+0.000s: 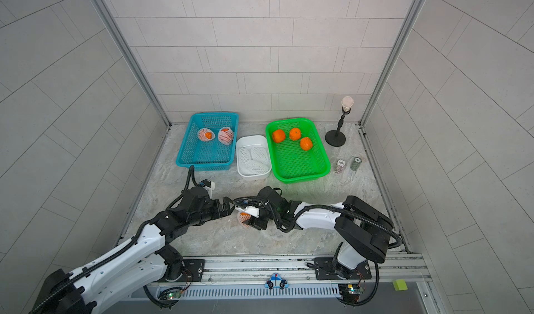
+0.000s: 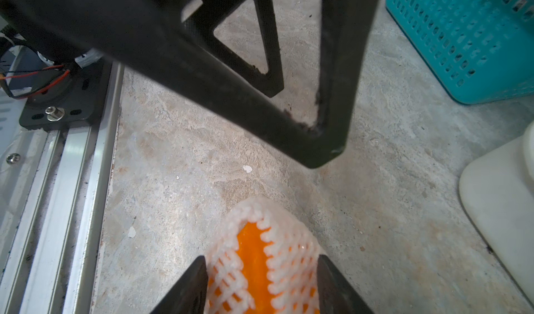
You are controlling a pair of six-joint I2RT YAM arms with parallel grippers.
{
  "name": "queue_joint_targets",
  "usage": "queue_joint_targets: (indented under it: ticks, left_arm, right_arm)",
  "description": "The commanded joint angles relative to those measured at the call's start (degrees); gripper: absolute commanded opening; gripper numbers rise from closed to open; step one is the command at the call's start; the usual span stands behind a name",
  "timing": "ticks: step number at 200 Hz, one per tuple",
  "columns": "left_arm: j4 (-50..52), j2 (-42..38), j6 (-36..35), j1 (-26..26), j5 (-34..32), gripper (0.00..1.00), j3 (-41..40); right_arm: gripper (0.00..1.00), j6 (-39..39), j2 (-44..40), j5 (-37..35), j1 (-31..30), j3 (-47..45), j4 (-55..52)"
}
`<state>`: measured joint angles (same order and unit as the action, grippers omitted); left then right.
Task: Remove foam nets from oranges
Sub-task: Remove the foam net from the orange.
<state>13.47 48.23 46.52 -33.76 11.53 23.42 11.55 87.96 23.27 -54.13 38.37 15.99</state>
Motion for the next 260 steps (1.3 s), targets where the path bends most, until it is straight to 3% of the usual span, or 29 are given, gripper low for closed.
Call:
queue_joint_targets:
  ticks: [1, 11, 90, 139, 260]
  left_arm:
    - [-1.26, -0.24, 0.14, 0.36, -0.90, 1.00, -0.48]
    - [-1.17, -0.45, 0.23, 0.36, -0.66, 1.00, -0.57]
    - [0.32, -3.35, 1.11, 0.33, -1.20, 1.00, -1.80]
    - [2.91, -8.05, 0.85, 0.40, -2.67, 1.00, -2.19]
    - [2.81, -9.06, -0.50, 0.43, -2.14, 1.00, -2.17]
  right_arm:
    - [0.59, 1.22, -1.93, 0.51, 0.16, 0.56, -2.90]
    - [0.54, 1.27, -2.42, 0.39, 0.15, 0.65, -3.55]
    - [0.49, 0.84, -4.64, -0.56, 0.16, 0.52, -4.40]
    - [0.33, 1.41, -4.33, -0.50, 0.15, 2.06, -7.26]
    - [0.13, 0.63, -9.51, -2.97, 0.10, 2.83, -10.54]
